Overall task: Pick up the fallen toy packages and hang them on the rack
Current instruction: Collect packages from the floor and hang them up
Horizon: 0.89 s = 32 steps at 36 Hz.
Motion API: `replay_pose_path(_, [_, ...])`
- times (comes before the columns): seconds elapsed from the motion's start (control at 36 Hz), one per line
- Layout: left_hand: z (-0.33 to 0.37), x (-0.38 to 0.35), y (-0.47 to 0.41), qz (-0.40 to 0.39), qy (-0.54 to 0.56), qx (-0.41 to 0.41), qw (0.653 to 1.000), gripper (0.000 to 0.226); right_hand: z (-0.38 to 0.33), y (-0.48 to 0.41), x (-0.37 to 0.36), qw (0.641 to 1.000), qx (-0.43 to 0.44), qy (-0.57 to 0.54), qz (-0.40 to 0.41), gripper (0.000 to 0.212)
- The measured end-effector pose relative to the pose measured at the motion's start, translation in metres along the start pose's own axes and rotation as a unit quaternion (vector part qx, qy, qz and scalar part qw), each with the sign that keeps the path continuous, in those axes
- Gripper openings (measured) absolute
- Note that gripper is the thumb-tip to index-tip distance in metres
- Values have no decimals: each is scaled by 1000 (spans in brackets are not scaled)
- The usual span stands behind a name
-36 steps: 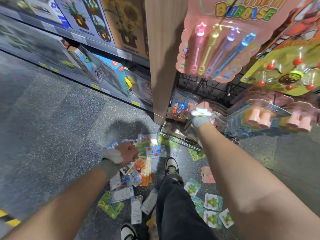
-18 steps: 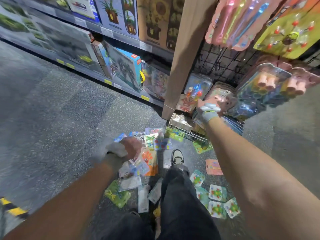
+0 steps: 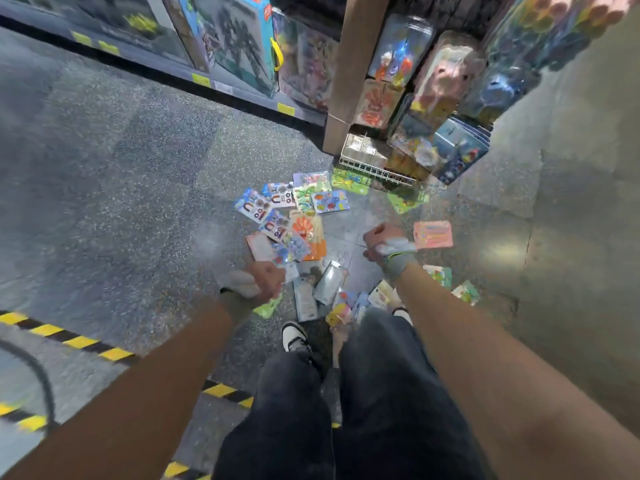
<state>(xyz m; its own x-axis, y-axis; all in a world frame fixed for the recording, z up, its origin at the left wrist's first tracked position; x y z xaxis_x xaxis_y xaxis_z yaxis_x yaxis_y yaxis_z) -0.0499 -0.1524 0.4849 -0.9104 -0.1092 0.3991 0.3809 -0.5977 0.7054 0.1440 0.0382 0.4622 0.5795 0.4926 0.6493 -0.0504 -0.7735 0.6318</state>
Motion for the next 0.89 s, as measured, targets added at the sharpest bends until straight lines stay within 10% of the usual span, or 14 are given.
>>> replay_pose_path(0.28, [-44, -83, -7, -43, -59, 57, 996, 34, 113, 23, -19, 996, -46, 66, -49, 2])
replay_pose_path(0.47, [-100, -185, -36, -112, -147, 70, 980, 32, 231, -12, -38, 983, -139, 97, -75, 42])
replay_pose_path(0.89, [-215, -370, -104, -111, -190, 147, 964, 41, 419, -101, -101, 968, -132, 155, -150, 31])
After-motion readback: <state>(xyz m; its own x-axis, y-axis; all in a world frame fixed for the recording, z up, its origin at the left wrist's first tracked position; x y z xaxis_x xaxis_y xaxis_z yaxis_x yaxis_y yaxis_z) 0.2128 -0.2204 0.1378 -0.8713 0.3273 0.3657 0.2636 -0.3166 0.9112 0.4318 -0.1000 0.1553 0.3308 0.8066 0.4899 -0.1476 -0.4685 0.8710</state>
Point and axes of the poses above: each hand's wrist, its own y-axis away from the middle knuckle, its own x-axis out of the back of the hand, z = x × y, the point moved 1 cm from there along -y, towards the middle knuckle, and after that the axes turned 7 degrees about z, right-handed, at the moved point
